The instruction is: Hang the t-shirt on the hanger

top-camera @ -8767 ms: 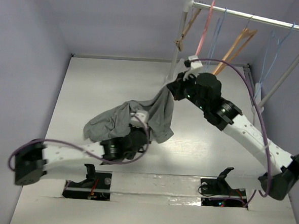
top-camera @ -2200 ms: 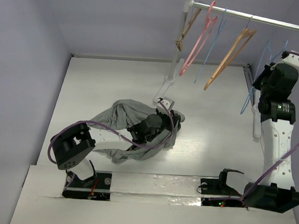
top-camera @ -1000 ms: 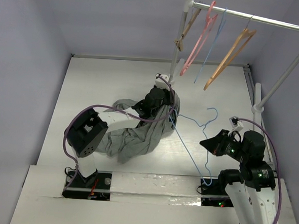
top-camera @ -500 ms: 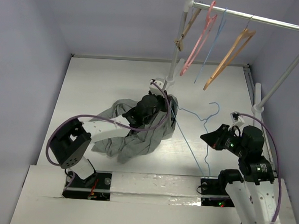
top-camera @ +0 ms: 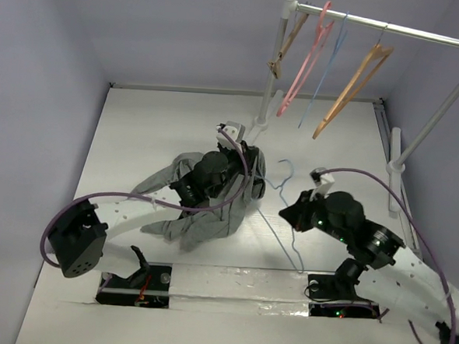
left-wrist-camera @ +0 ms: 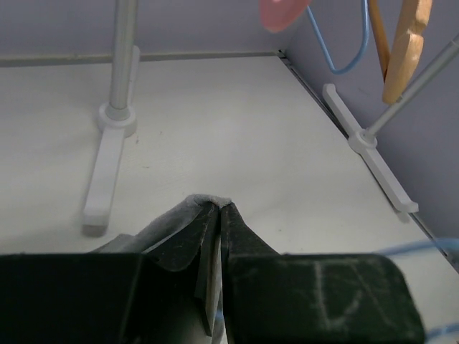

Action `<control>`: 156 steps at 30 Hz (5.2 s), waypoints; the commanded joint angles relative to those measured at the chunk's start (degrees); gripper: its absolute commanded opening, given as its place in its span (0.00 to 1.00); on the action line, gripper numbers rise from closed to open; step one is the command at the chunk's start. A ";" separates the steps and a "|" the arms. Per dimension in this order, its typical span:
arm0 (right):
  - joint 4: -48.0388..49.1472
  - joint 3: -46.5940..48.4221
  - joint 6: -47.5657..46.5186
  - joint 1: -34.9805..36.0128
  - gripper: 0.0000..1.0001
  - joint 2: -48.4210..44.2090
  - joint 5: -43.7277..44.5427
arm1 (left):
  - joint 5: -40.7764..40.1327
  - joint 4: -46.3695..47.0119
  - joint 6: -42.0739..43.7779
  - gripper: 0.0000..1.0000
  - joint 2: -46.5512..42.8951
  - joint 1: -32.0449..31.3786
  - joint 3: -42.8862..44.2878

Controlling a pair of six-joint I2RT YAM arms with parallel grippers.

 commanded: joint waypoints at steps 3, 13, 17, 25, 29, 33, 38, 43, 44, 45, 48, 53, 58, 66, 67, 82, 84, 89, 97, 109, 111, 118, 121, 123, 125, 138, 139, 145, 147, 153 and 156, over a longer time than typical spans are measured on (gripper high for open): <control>6.18 9.68 0.27 26.12 0.00 11.51 41.82 | -6.88 -2.35 2.28 0.00 -6.06 -0.10 -0.35; 3.45 15.93 2.21 33.89 0.00 15.43 53.11 | -14.53 -7.45 5.72 0.00 -13.44 -0.10 -0.62; 3.63 16.55 1.50 33.89 0.00 16.20 51.01 | -14.01 -8.42 6.07 0.00 -15.02 -0.10 0.00; 11.88 15.76 -3.51 31.35 0.00 21.65 47.68 | 0.81 -6.75 2.56 0.00 -18.10 -0.62 0.00; 17.39 14.27 -3.86 29.50 0.00 23.94 47.84 | 2.43 -9.64 2.03 0.00 -21.08 -2.29 1.49; 29.08 10.23 -6.66 23.09 0.00 22.80 39.15 | 3.30 -12.45 0.80 0.00 -23.99 -4.48 1.67; 41.82 10.83 -8.60 15.97 0.00 28.93 26.06 | 7.08 -15.01 1.23 0.00 -24.34 -8.09 3.34; 53.79 11.01 -12.47 14.20 0.00 33.52 21.99 | 7.97 -18.35 2.38 0.00 -24.08 -10.81 5.54; 56.86 10.84 -12.56 13.59 0.00 33.78 22.26 | 7.09 -18.61 2.12 0.00 -24.95 -10.82 5.36; 58.89 10.23 -12.65 13.58 0.00 33.44 22.35 | 6.13 -18.87 1.77 0.00 -25.48 -10.82 5.01; 65.40 8.21 -13.70 13.58 0.00 32.21 23.13 | 1.65 -19.66 0.45 0.00 -27.77 -10.82 4.05; 70.33 3.64 -14.58 13.58 0.00 29.92 24.28 | -11.27 -21.87 -1.66 0.43 -29.88 -10.82 3.34; 69.02 2.05 -14.32 13.58 0.00 29.83 25.16 | -10.17 -21.51 -2.19 0.55 -25.94 -6.79 7.55; 68.14 -1.29 -13.88 13.58 0.00 26.32 25.86 | -5.05 -14.40 -7.63 0.55 -17.06 4.98 9.23; 68.14 -1.55 -13.97 13.58 0.00 26.14 25.77 | -3.48 -14.05 -8.95 0.55 -16.26 5.70 9.40; 68.66 -2.00 -15.02 13.58 0.00 25.26 25.69 | 0.23 -9.21 -18.09 0.61 -8.96 8.25 7.92; 68.84 -1.56 -15.11 13.58 0.00 25.70 25.69 | 0.66 -9.65 -18.71 0.64 -8.70 8.25 7.47; 69.28 -0.24 -16.07 13.58 0.00 27.54 24.72 | 2.33 -8.69 -20.65 0.65 -6.94 8.25 7.65; 69.98 1.87 -16.69 13.58 0.00 30.18 24.02 | 5.24 -1.75 -24.60 0.59 -4.92 8.25 4.06; 69.28 5.21 -17.04 13.58 0.00 34.40 23.40 | 4.80 9.68 -27.42 0.32 -7.38 8.25 -4.30; 68.93 5.21 -16.60 13.58 0.00 34.58 22.96 | 4.80 9.86 -26.98 0.19 -8.08 8.25 -4.66; 66.56 4.95 -14.59 13.58 0.00 34.40 20.68 | 3.57 8.99 -27.07 0.00 -10.72 8.25 -6.15; 63.93 4.60 -13.36 13.58 0.02 32.91 19.71 | 2.87 8.46 -26.98 0.00 -13.00 8.25 -6.85; 59.98 4.77 -12.65 13.58 0.14 31.51 19.27 | 2.43 7.76 -26.80 0.00 -15.02 8.25 -7.12; 57.25 4.42 -12.12 13.58 0.29 30.28 18.75 | 1.73 7.05 -26.19 0.00 -16.95 8.25 -7.12; 45.19 -2.59 -10.02 12.80 0.52 21.22 20.85 | 0.40 3.63 -25.04 0.00 -23.11 8.25 -5.80; 45.54 -4.09 -9.58 12.27 0.51 20.87 20.16 | 0.32 3.45 -24.96 0.00 -23.37 8.25 -5.54; 51.60 -11.13 -8.43 10.24 0.57 24.11 11.47 | 0.84 2.83 -25.04 0.00 -24.69 8.25 -5.18; 55.29 -12.45 -9.22 9.64 0.56 27.00 9.18 | 1.02 2.83 -25.04 0.00 -24.69 8.25 -5.10; 61.88 -12.10 -9.31 9.01 0.55 33.52 3.10 | 1.11 2.39 -24.78 0.00 -24.96 8.25 -5.01; 63.83 -12.63 -9.04 9.01 0.55 33.88 2.48 | 0.76 2.22 -24.60 0.00 -25.05 8.25 -5.10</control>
